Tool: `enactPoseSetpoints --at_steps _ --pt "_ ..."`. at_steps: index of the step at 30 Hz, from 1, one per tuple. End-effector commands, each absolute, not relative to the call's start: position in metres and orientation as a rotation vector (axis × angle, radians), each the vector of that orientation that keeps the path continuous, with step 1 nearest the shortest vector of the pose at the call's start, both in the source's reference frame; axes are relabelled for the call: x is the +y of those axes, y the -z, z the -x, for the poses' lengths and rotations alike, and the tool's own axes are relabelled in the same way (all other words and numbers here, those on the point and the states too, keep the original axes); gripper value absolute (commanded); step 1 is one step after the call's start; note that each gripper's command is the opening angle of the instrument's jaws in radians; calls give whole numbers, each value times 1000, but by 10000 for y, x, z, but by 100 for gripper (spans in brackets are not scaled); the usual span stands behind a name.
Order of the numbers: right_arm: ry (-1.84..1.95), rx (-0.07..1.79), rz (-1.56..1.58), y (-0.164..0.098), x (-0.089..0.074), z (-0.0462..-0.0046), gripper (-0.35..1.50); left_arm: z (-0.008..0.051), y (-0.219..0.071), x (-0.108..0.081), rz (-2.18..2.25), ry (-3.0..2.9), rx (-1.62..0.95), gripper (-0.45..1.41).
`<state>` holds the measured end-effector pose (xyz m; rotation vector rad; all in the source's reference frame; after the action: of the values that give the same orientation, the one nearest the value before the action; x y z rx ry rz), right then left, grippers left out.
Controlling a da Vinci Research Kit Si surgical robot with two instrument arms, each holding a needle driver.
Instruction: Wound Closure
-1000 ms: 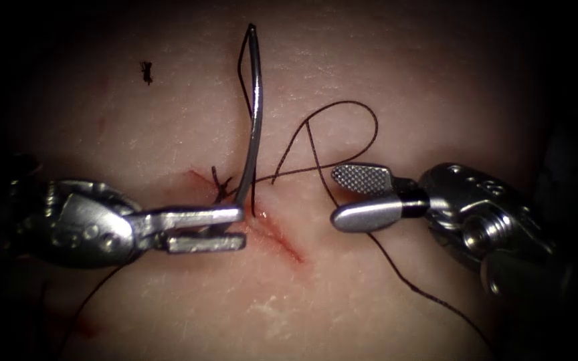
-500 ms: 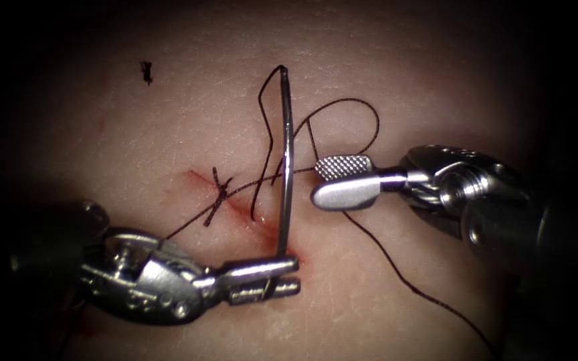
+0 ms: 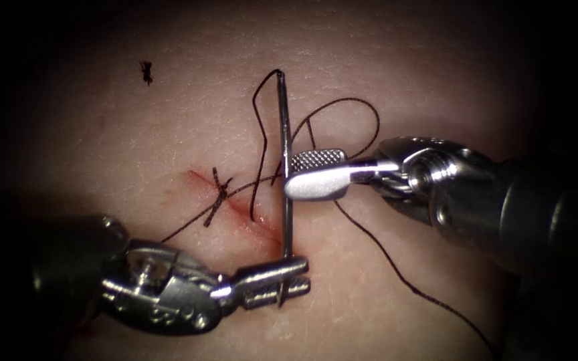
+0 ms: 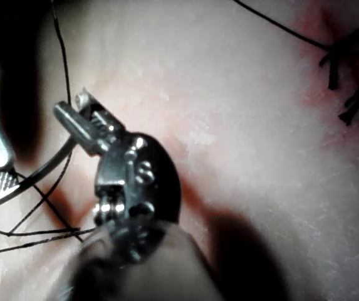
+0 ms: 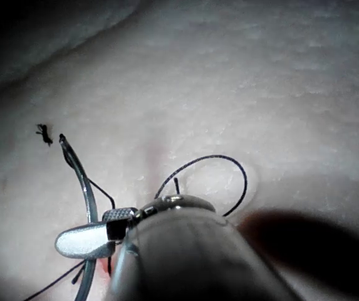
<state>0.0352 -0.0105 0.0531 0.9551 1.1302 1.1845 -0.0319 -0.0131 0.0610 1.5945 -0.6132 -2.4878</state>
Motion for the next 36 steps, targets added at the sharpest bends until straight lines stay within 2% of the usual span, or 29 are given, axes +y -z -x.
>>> enactPoseSetpoints --at_steps 1,5,10,11,14,18,19,21,22,23,24,29,30,31,32,33,34,35,36 --pt "-1182 1117 -950 -542 -104 -364 113 324 -616 -137 -1593 2483 -610 -45" --pt "-1177 1090 -938 -552 -104 -368 120 324 -614 -138 -1582 2470 -620 -45" --pt "-1157 1089 -952 -553 -108 -370 118 326 -615 -137 -1570 2458 -632 -45" --pt "-1152 1091 -958 -552 -109 -370 111 327 -615 -137 -1570 2449 -634 -45" --pt "-1150 1092 -960 -552 -109 -370 109 328 -615 -137 -1572 2447 -633 -45" --pt "-1165 1085 -971 -553 -109 -371 98 328 -616 -137 -1567 2443 -637 -45" --pt "-1160 1087 -976 -553 -109 -371 79 328 -616 -137 -1563 2439 -642 -45" --pt "-1165 1085 -980 -553 -109 -372 74 328 -616 -137 -1562 2439 -642 -45" --pt "-1163 1086 -983 -553 -109 -372 57 329 -616 -138 -1565 2436 -641 -45" --pt "-1159 1084 -986 -553 -109 -371 19 329 -616 -138 -1560 2432 -645 -45" --pt "-1154 1106 -1000 -553 -109 -370 -35 329 -616 -139 -1562 2429 -644 -45" --pt "-1199 1093 -1033 -559 -113 -370 -35 331 -617 -140 -1555 2405 -642 -45" --pt "-1200 1096 -1033 -561 -114 -369 -35 331 -617 -140 -1559 2399 -635 -10" --pt "-1200 1096 -1033 -561 -114 -369 -35 331 -617 -140 -1559 2399 -635 -10" --pt "-1197 1096 -1031 -563 -115 -367 -35 330 -616 -140 -1575 2404 -613 54" --pt "-1197 1096 -1031 -563 -115 -367 -35 330 -616 -140 -1575 2404 -613 54" --pt "-1192 1100 -1032 -566 -118 -365 -35 325 -614 -142 -1660 2475 -535 76" --pt "-1192 1103 -1031 -567 -118 -364 -35 323 -612 -143 -1703 2505 -493 61" --pt "-1199 1110 -1035 -568 -119 -363 -35 317 -609 -145 -1756 2550 -425 62"
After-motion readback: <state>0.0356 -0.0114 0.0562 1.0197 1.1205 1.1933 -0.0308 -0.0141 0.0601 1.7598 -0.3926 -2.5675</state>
